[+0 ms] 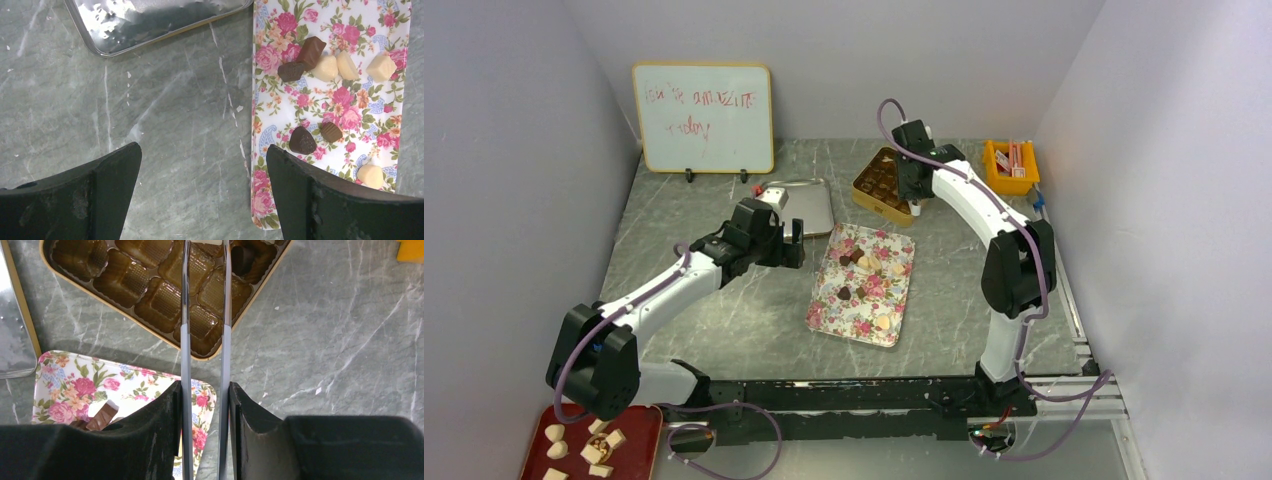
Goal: Pack the chocolate
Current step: Place the fake chocolate in the packing box.
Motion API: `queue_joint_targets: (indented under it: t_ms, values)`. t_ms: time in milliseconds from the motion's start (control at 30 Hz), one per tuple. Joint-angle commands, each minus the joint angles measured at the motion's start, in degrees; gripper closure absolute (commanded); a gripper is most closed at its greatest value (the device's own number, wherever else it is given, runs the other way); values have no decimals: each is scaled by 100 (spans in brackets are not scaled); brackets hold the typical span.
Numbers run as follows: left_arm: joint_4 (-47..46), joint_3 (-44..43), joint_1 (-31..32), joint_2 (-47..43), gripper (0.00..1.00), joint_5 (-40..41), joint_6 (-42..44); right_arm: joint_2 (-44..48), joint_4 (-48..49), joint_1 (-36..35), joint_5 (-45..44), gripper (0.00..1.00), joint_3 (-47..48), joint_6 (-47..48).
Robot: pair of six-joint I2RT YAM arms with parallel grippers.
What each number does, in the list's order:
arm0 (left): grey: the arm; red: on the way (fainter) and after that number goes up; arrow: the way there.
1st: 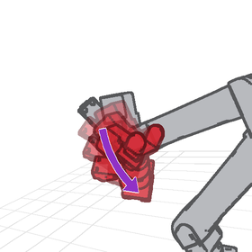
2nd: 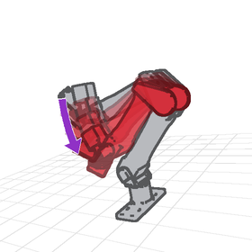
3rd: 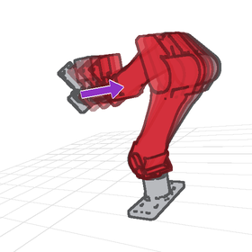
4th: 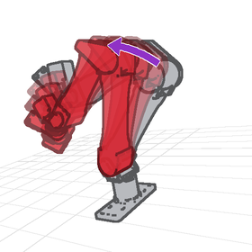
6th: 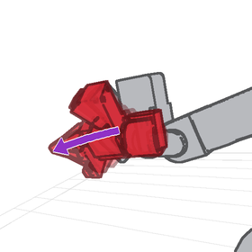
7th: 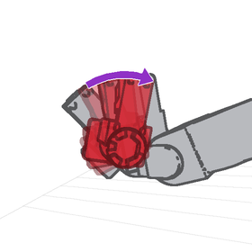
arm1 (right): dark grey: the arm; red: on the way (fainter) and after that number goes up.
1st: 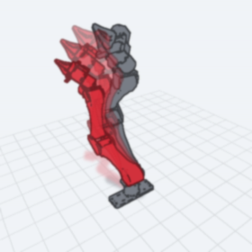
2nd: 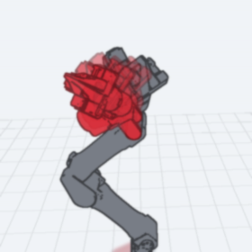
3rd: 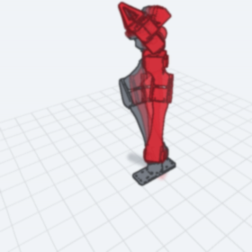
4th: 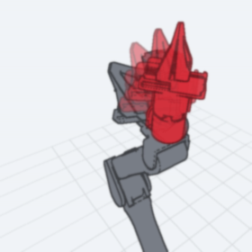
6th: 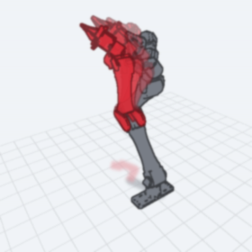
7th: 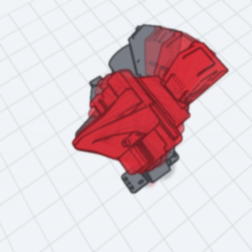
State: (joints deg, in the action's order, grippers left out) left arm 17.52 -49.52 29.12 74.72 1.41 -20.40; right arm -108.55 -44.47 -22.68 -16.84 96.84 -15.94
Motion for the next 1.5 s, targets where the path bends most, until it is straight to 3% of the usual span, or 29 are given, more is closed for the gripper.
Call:
queue_joint_targets:
  t_ms: [0,167,267,400,1467]
  values:
    - [-29,-201,-6,-10,0,53,74,12,242,76,-47,99,374,91]
    - [-27,-205,-11,7,0,26,39,-56,201,121,-46,88,446,109]
    - [-29,-206,-13,2,0,17,23,-54,217,149,-21,74,425,120]
    - [-29,-203,-12,-1,0,4,-5,-51,233,191,21,70,390,135]
    - [-97,-112,-3,-49,0,-49,-197,-116,307,303,216,61,467,249]
